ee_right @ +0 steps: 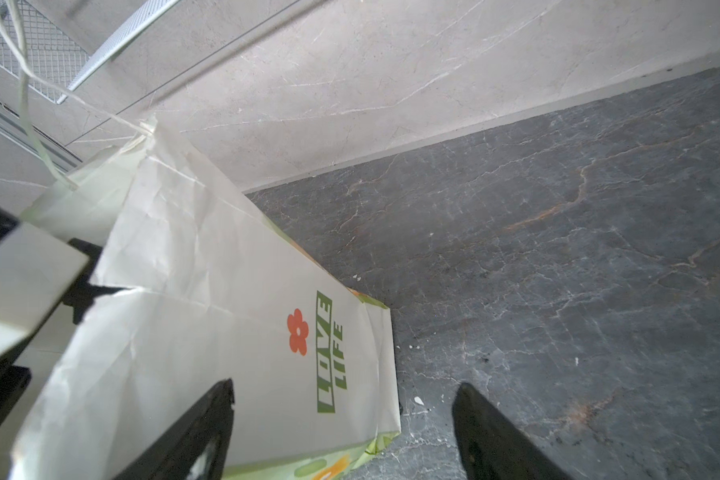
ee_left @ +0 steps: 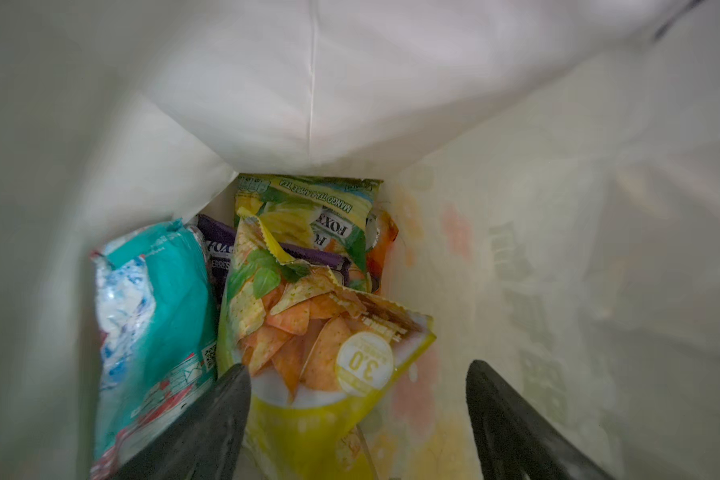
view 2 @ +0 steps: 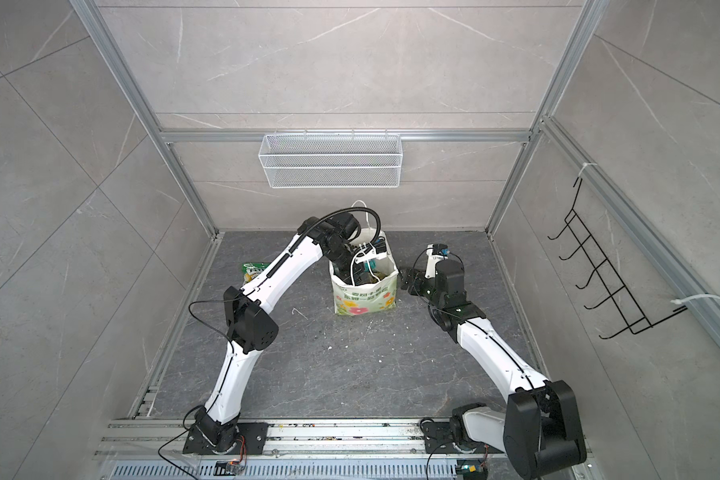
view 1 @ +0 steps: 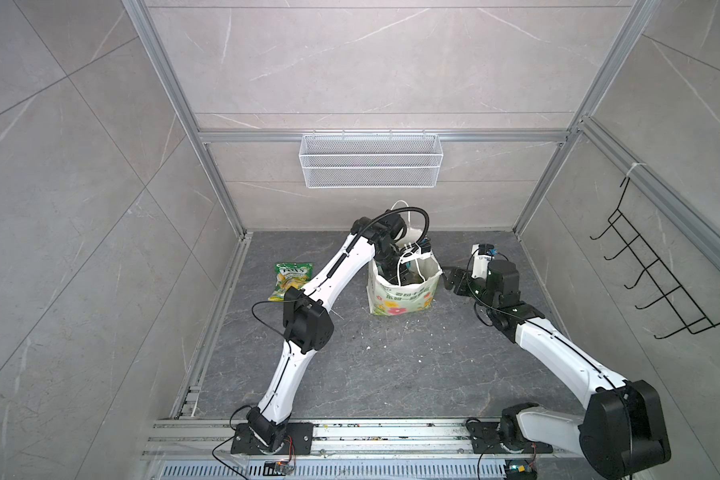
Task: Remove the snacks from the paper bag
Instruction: 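Move the left gripper over the bag and lower it inside, then close the left gripper on the yellow chips packet inside the bag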
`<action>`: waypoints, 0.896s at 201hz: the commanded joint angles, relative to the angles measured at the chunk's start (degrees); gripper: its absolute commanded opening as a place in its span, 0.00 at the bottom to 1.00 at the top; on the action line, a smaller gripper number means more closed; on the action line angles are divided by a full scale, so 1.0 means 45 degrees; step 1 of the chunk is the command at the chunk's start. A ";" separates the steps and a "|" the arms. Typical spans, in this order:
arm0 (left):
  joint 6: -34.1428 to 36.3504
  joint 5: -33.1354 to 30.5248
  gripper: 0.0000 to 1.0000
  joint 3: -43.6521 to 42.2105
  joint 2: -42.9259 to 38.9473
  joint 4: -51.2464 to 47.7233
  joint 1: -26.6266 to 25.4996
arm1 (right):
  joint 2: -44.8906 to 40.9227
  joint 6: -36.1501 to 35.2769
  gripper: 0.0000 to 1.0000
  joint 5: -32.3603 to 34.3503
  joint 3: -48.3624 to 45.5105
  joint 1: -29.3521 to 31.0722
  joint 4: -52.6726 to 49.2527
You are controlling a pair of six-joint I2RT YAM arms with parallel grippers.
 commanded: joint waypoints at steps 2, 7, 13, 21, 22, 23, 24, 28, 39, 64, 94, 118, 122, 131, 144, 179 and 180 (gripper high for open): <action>0.0252 -0.0619 0.78 0.0266 0.0256 -0.0345 -0.0018 | 0.0145 0.0190 0.84 -0.0085 -0.0281 -0.0005 0.0313; 0.0263 -0.0781 0.75 0.0232 0.0359 -0.0295 -0.0018 | 0.0154 0.0209 0.84 -0.0101 -0.0296 -0.0012 0.0347; 0.0258 -0.0993 0.73 0.0132 0.0367 -0.0165 -0.0019 | 0.0193 0.0210 0.84 -0.0129 -0.0335 -0.0012 0.0416; 0.0311 -0.1262 0.70 -0.0100 0.0322 0.0062 -0.0028 | 0.0213 0.0210 0.84 -0.0173 -0.0364 -0.0002 0.0470; 0.0316 -0.1311 0.70 -0.0127 0.0312 0.0095 -0.0023 | 0.0218 0.0210 0.84 -0.0173 -0.0364 -0.0007 0.0470; 0.0319 -0.1345 0.69 -0.0140 0.0306 0.0132 -0.0021 | 0.0220 0.0210 0.84 -0.0164 -0.0364 -0.0029 0.0469; 0.0310 -0.1381 0.69 -0.0186 0.0304 0.0160 -0.0019 | 0.0222 0.0229 0.84 -0.0159 -0.0364 -0.0030 0.0469; 0.0292 -0.1546 0.65 -0.0272 0.0284 0.0265 -0.0018 | 0.0204 0.0211 0.84 -0.0137 -0.0365 -0.0023 0.0479; 0.0283 -0.1766 0.55 -0.0295 0.0320 0.0351 -0.0018 | 0.0137 0.0190 0.84 -0.0112 -0.0350 -0.0015 0.0416; 0.0263 -0.2009 0.38 -0.0314 0.0272 0.0386 -0.0021 | -0.0135 0.0210 0.84 -0.0036 -0.0384 -0.0010 0.0337; 0.0219 -0.2484 0.22 -0.0332 0.0151 0.0521 -0.0018 | -0.0331 0.0171 0.84 -0.0020 -0.0370 -0.0013 0.0170; 0.0254 -0.2817 0.13 -0.0329 -0.0660 0.0649 0.0001 | -0.0421 0.0183 0.85 0.0007 -0.0365 -0.0012 0.0098; 0.0275 -0.2882 0.12 -0.0330 -0.0738 0.0673 0.0001 | -0.0422 0.0173 0.85 0.0005 -0.0350 -0.0012 0.0088; 0.0286 -0.2983 0.10 -0.0325 -0.0929 0.0813 0.0001 | -0.0405 0.0180 0.84 0.0017 -0.0311 -0.0010 0.0061; 0.0168 -0.3101 0.06 -0.0252 -0.1227 0.1058 -0.0009 | -0.0366 0.0171 0.84 0.0031 -0.0195 -0.0011 -0.0065; -0.0001 -0.3016 0.00 -0.0300 -0.2041 0.1583 0.0001 | -0.0083 0.0229 0.84 0.0012 0.0052 -0.0012 0.0039; -0.0016 -0.3018 0.00 -0.0305 -0.2071 0.1608 0.0001 | -0.0077 0.0239 0.84 0.0007 0.0059 -0.0012 0.0039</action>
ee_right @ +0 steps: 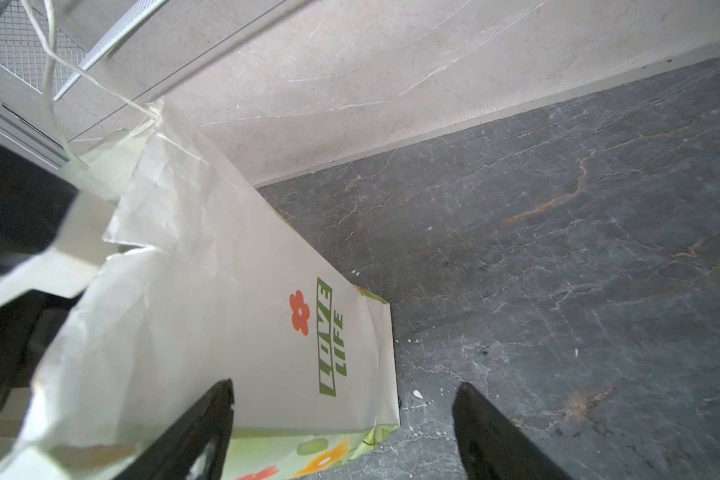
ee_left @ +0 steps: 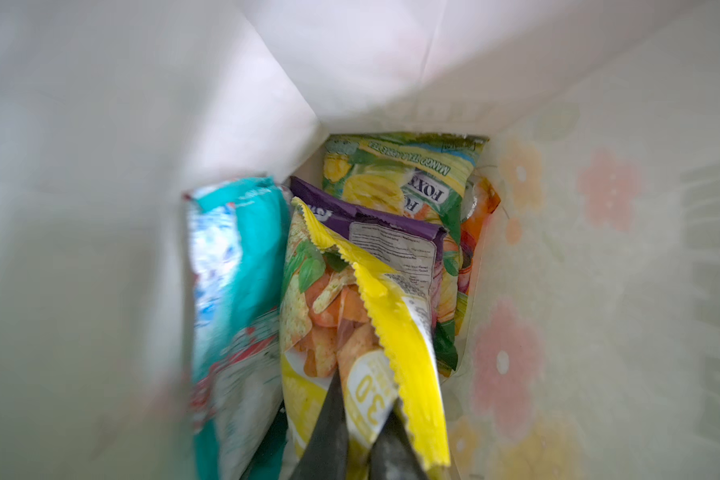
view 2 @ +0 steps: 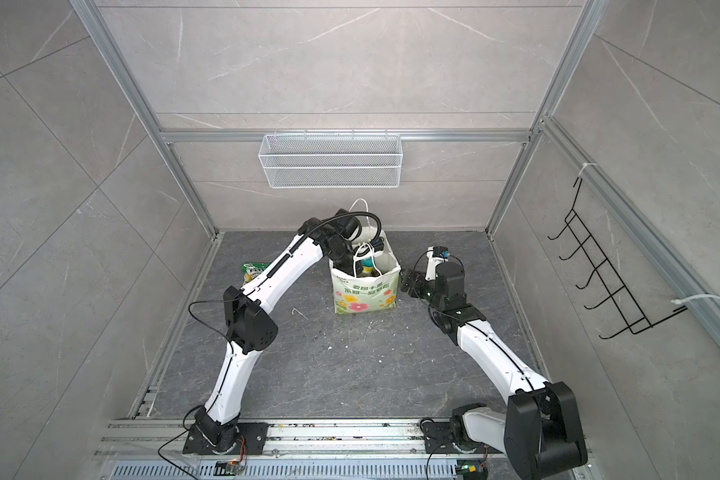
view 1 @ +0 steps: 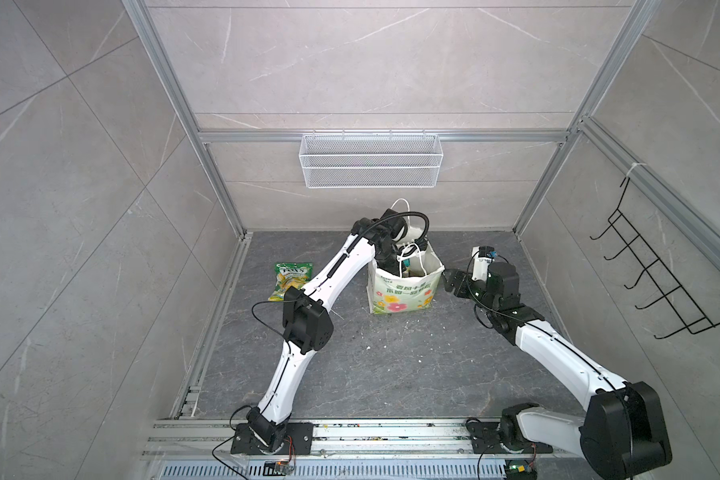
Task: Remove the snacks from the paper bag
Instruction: 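Close the left gripper on the yellow chips packet inside the bag, then lift the yellow chips packet out of the bag with the left gripper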
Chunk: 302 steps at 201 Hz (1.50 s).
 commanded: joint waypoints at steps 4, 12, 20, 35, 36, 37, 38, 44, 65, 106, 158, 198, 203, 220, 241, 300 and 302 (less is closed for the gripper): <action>-0.0251 -0.0195 0.00 -0.0018 -0.1587 0.0693 -0.0001 | 0.0121 0.0156 0.84 0.0006 0.0370 -0.0012 -0.0092; -0.0295 -0.0311 0.00 0.0001 -0.1697 0.0768 0.0001 | 0.0193 0.0193 0.84 -0.0012 0.0428 -0.0015 -0.0078; -0.0369 -0.0373 0.00 0.0049 -0.1808 0.0795 -0.0013 | 0.0253 0.0232 0.84 -0.0031 0.0487 -0.0010 -0.0058; -0.0439 -0.0566 0.00 -0.0031 -0.2089 0.0920 0.0001 | 0.0362 0.0288 0.84 -0.0115 0.0537 -0.0013 0.0068; -0.0437 -0.0575 0.00 -0.0035 -0.2109 0.0935 -0.0008 | 0.0368 0.0291 0.84 -0.0107 0.0537 -0.0012 0.0076; -0.0445 -0.0589 0.00 -0.0046 -0.2119 0.0932 -0.0004 | 0.0371 0.0292 0.84 -0.0104 0.0537 -0.0012 0.0080; -0.0450 -0.0586 0.00 -0.0062 -0.2143 0.0931 -0.0001 | 0.0382 0.0292 0.84 -0.0112 0.0537 -0.0012 0.0092; -0.0454 -0.0615 0.00 -0.0139 -0.2260 0.0992 0.0007 | 0.0440 0.0311 0.84 -0.0116 0.0554 -0.0022 0.0137; -0.0566 -0.0631 0.00 -0.0252 -0.2537 0.1200 0.0022 | 0.0617 0.0312 0.84 -0.0151 0.0716 0.0003 0.0124; -0.0672 -0.0515 0.00 -0.0400 -0.3018 0.1436 0.0060 | 0.0935 0.0410 0.84 -0.0306 0.0869 -0.0012 0.0240; -0.1586 -0.0594 0.00 -0.1284 -0.4438 0.2981 0.0059 | 0.0865 0.0325 0.84 -0.0344 0.0898 -0.0018 0.0285; -0.2410 -0.1105 0.00 -0.3114 -0.6403 0.5126 0.0060 | -0.0026 -0.0293 0.85 -0.0544 0.0825 -0.0012 0.0401; -0.2531 -0.1277 0.00 -0.3450 -0.6699 0.5472 0.0050 | -0.0149 -0.0373 0.85 -0.0554 0.0830 -0.0002 0.0414; -0.2890 -0.2229 0.00 -0.4668 -0.7666 0.6708 0.0059 | -0.0582 -0.0882 0.85 -0.0901 0.1061 -0.0015 0.0423; -0.3378 -0.3779 0.00 -0.5654 -0.8632 0.7524 0.0060 | -0.0957 -0.1199 0.85 -0.1209 0.1445 -0.0007 0.0182; -0.4699 -0.9823 0.00 -0.5573 -0.8423 0.5485 0.0414 | -0.0868 -0.1167 0.84 -0.1598 0.1399 0.0010 0.0390; -0.4855 -0.9822 0.00 -0.5553 -0.8391 0.5230 0.0495 | -0.0860 -0.1146 0.84 -0.1603 0.1358 0.0008 0.0434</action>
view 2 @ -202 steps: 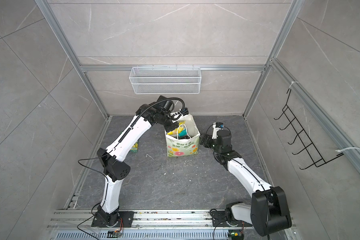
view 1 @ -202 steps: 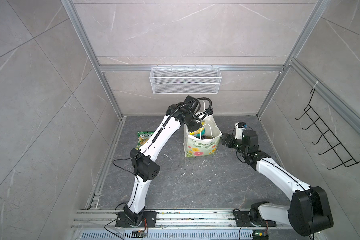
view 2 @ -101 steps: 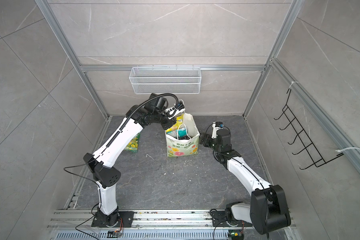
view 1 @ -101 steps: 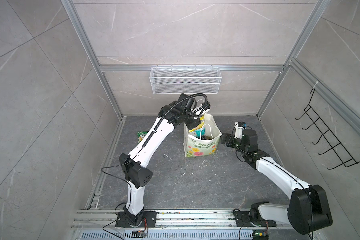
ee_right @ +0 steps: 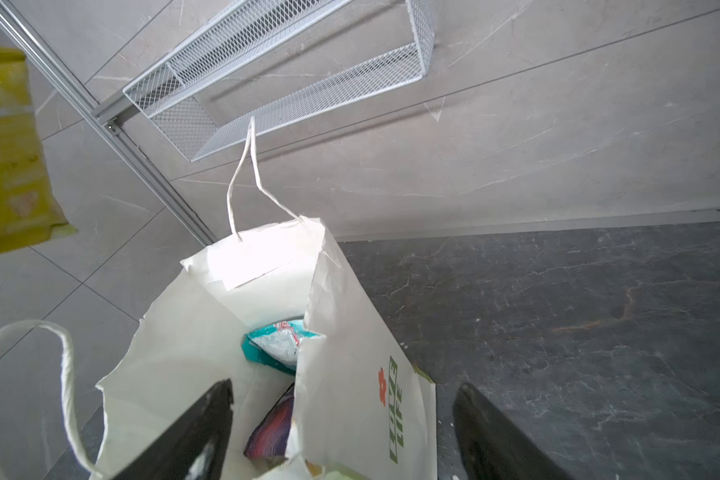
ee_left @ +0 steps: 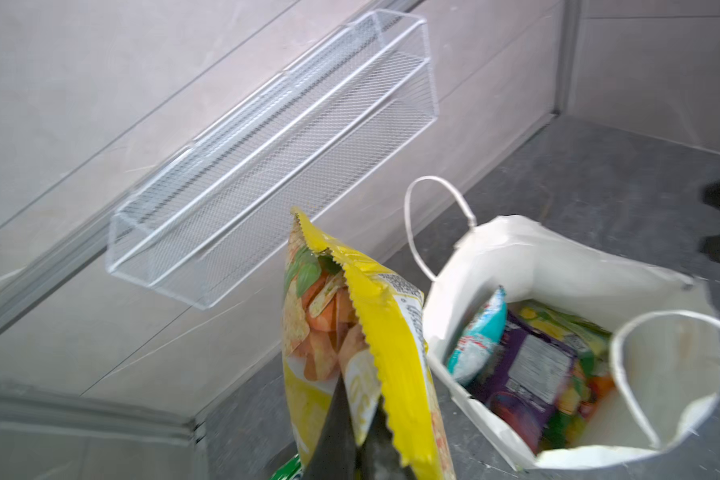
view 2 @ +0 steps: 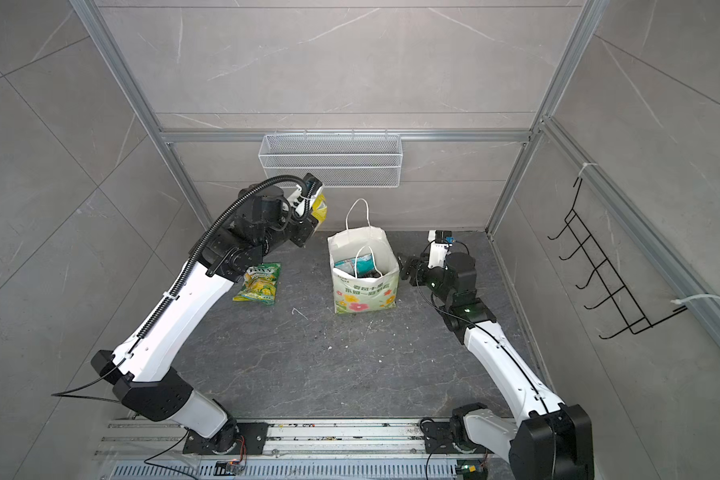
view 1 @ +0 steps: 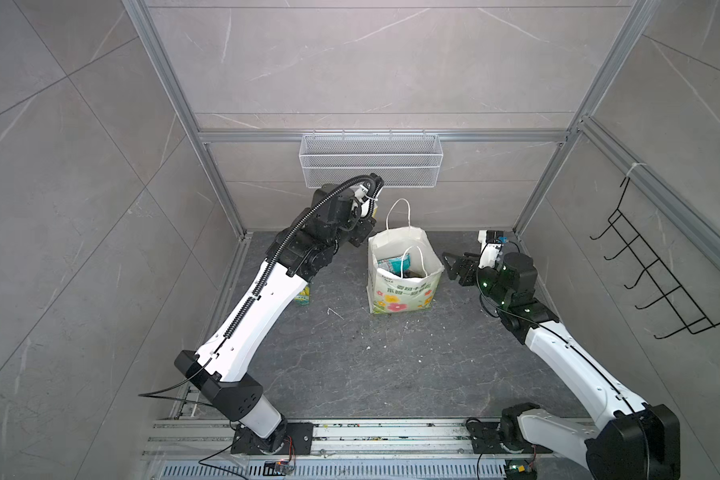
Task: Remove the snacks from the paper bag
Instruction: 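Lift the yellow chips packet out of the bag with the left gripper, then lower the yellow chips packet beside the green candy packet with the left gripper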
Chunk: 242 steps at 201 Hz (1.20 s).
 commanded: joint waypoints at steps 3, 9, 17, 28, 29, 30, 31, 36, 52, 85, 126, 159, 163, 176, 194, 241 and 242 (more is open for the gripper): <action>-0.1387 -0.3114 0.00 0.0228 0.0604 -0.1256 0.0506 | 0.0141 -0.0165 0.84 -0.0319 0.0005 0.0007 0.0205; -0.1942 -0.2884 0.00 0.0169 0.0742 -0.1668 0.0835 | 0.0143 -0.0109 0.84 -0.0332 -0.0143 0.0006 0.0385; -0.2723 -0.2398 0.00 -0.0080 0.0830 -0.1943 0.1373 | 0.0129 0.0038 0.84 -0.0360 -0.0360 0.0007 0.0656; -0.3586 -0.1481 0.00 -0.0816 0.0832 -0.1936 0.2217 | 0.0071 0.0295 0.84 -0.0486 -0.0775 0.0009 0.1253; -0.3670 -0.1401 0.00 -0.0889 0.0832 -0.1932 0.2288 | 0.0058 0.0313 0.84 -0.0502 -0.0811 -0.0002 0.1321; -0.3751 -0.1361 0.00 -0.0955 0.0832 -0.1910 0.2344 | 0.0052 0.0342 0.84 -0.0519 -0.0859 -0.0002 0.1365; -0.3812 -0.1341 0.00 -0.1017 0.0832 -0.1889 0.2401 | 0.0049 0.0366 0.84 -0.0538 -0.0912 0.0013 0.1445; -0.4154 -0.0817 0.00 -0.1400 0.0832 -0.1792 0.2743 | 0.0028 0.0476 0.84 -0.0639 -0.1090 0.0027 0.1752; -0.4863 0.0294 0.00 -0.2359 0.1037 -0.1446 0.3452 | 0.0007 0.0581 0.84 -0.0983 -0.1502 0.0089 0.2425; -0.5492 0.0571 0.00 -0.2462 0.2545 -0.1653 0.3551 | 0.0379 0.0970 0.84 -0.0691 -0.1160 0.0194 0.1605; -0.6155 0.0284 0.00 -0.1313 0.4953 -0.2745 0.3551 | 0.0518 0.1306 0.83 -0.0793 -0.1315 0.0334 0.1808; -0.6351 0.0689 0.00 -0.0399 0.6415 -0.3304 0.3512 | 0.0432 0.1036 0.83 -0.0684 -0.1091 0.0349 0.1133; -0.6413 0.0746 0.00 -0.0397 0.6509 -0.3251 0.3512 | 0.0419 0.1035 0.83 -0.0660 -0.1110 0.0360 0.1135; -0.6520 0.0671 0.00 -0.0278 0.6811 -0.3244 0.3512 | 0.0380 0.0987 0.83 -0.0596 -0.1202 0.0370 0.1169; -0.6736 0.0343 0.00 0.0188 0.7319 -0.3682 0.3528 | 0.0339 0.0851 0.83 -0.0480 -0.1161 0.0359 0.1031; -0.6801 0.0225 0.09 0.0776 0.8260 -0.4148 0.3518 | 0.0336 0.0709 0.83 -0.0361 -0.1140 0.0361 0.0868; -0.6801 0.0213 0.09 0.0766 0.8267 -0.4151 0.3515 | 0.0337 0.0706 0.84 -0.0361 -0.1140 0.0360 0.0875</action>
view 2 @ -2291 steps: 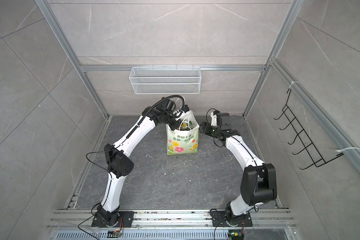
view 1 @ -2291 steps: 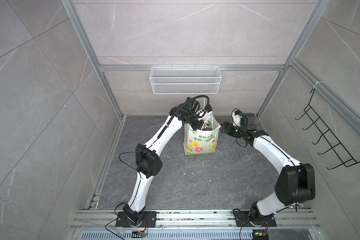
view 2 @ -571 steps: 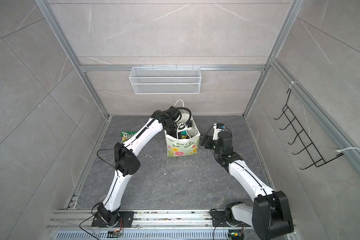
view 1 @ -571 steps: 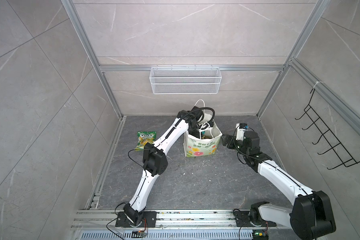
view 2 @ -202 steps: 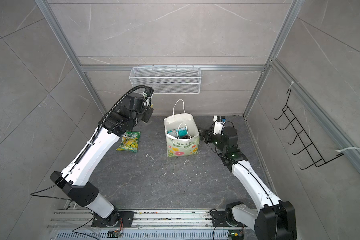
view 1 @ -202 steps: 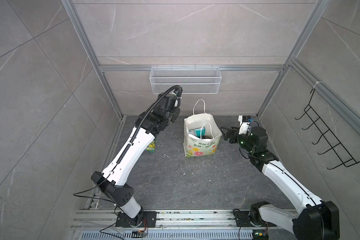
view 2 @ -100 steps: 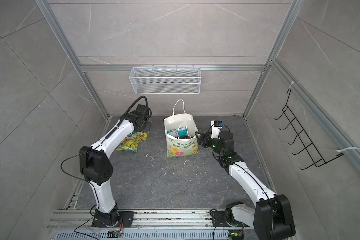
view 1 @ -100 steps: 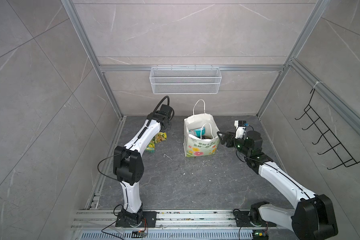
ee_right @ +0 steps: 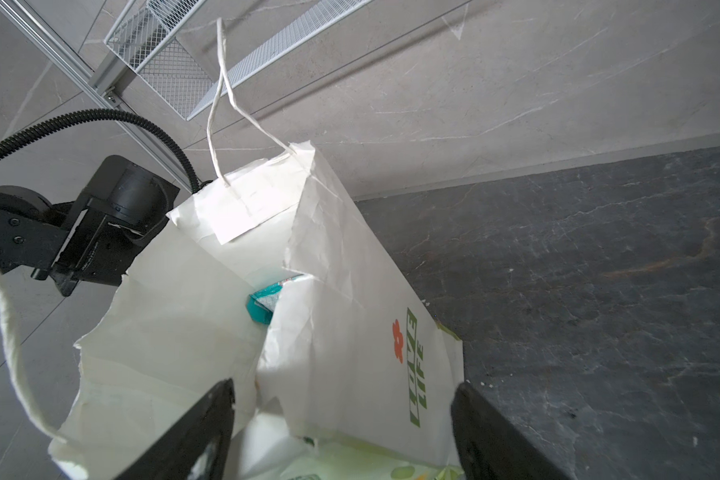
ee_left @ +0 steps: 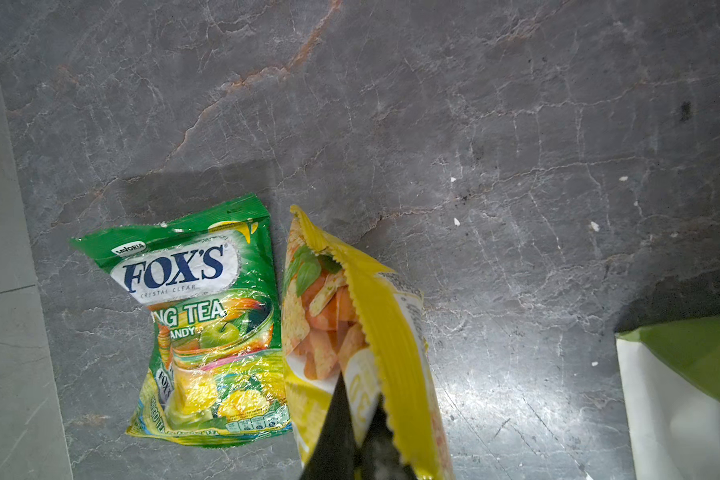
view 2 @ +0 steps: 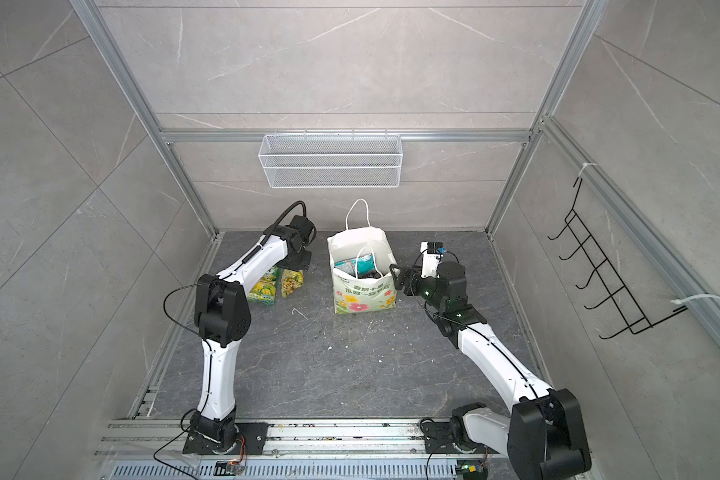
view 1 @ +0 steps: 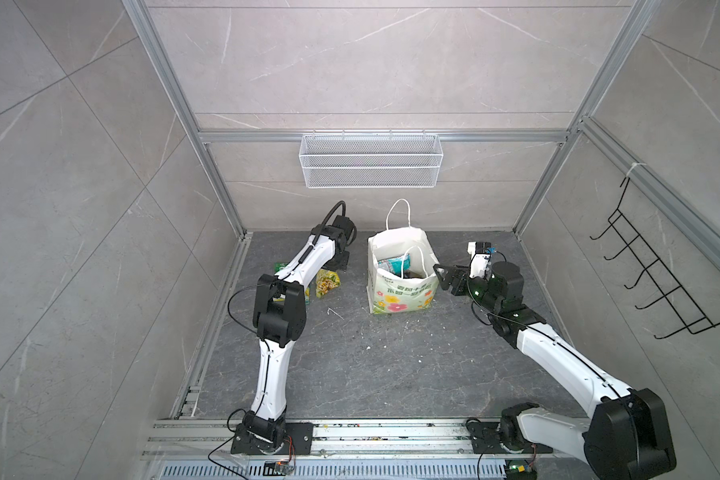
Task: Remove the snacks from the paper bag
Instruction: 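Lower the yellow chips packet beside the green candy packet with the left gripper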
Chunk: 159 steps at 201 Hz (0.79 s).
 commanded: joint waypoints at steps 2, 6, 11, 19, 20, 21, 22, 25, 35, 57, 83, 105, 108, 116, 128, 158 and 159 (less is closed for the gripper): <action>-0.0312 -0.0247 0.09 0.0385 0.0243 -0.0544 0.0001 | -0.0206 -0.0278 0.84 0.0193 0.0220 0.0068 -0.0267; -0.0318 -0.0310 0.09 0.0420 0.0310 -0.0560 0.0001 | -0.0215 -0.0310 0.84 0.0205 0.0205 0.0082 -0.0281; -0.0312 -0.0347 0.09 0.0488 0.0411 -0.0634 0.0019 | -0.0227 -0.0321 0.84 0.0244 0.0215 0.0066 -0.0297; -0.0315 -0.0479 0.09 0.0684 0.0589 -0.0775 0.0040 | -0.0225 -0.0341 0.84 0.0305 0.0219 0.0053 -0.0325; -0.0323 -0.0494 0.09 0.0692 0.0610 -0.0802 0.0040 | -0.0234 -0.0342 0.84 0.0317 0.0210 0.0065 -0.0312; -0.0318 -0.0511 0.09 0.0715 0.0630 -0.0825 0.0040 | -0.0230 -0.0342 0.84 0.0314 0.0215 0.0061 -0.0315; -0.0305 -0.0520 0.09 0.0747 0.0650 -0.0836 0.0049 | -0.0227 -0.0342 0.84 0.0312 0.0207 0.0060 -0.0317; -0.0285 -0.0581 0.09 0.0767 0.0709 -0.0881 0.0053 | -0.0225 -0.0342 0.84 0.0313 0.0206 0.0065 -0.0318; -0.0280 -0.0784 0.10 0.0873 0.0876 -0.1016 0.0115 | -0.0207 -0.0342 0.84 0.0312 0.0210 0.0060 -0.0319; -0.0315 -0.0982 0.12 0.0683 0.0924 -0.1033 0.0228 | -0.0228 -0.0351 0.84 0.0254 0.0258 0.0071 -0.0358; -0.0118 -0.1315 0.14 0.0509 0.1027 -0.1024 0.0412 | -0.0206 -0.0323 0.84 0.0251 0.0270 0.0080 -0.0299; -0.0184 -0.1163 0.18 0.0170 0.0960 -0.0871 0.0662 | -0.0188 -0.0283 0.84 0.0134 0.0298 0.0078 -0.0299; -0.0194 -0.1146 0.19 0.0104 0.0935 -0.0816 0.0682 | -0.0196 -0.0283 0.84 0.0134 0.0298 0.0077 -0.0316; -0.0138 -0.1110 0.22 -0.0030 0.0890 -0.0702 0.0713 | -0.0225 -0.0283 0.84 0.0134 0.0309 0.0084 -0.0309; -0.0073 -0.1150 0.26 -0.0062 0.0865 -0.0677 0.0723 | -0.0225 -0.0303 0.84 0.0140 0.0327 0.0065 -0.0331; 0.0040 -0.1234 0.40 0.0064 0.0783 -0.0822 0.0728 | -0.0188 -0.0264 0.84 0.0085 0.0317 0.0076 -0.0328; 0.0040 -0.1213 0.40 0.0070 0.0766 -0.0825 0.0726 | -0.0187 -0.0264 0.84 0.0081 0.0317 0.0086 -0.0333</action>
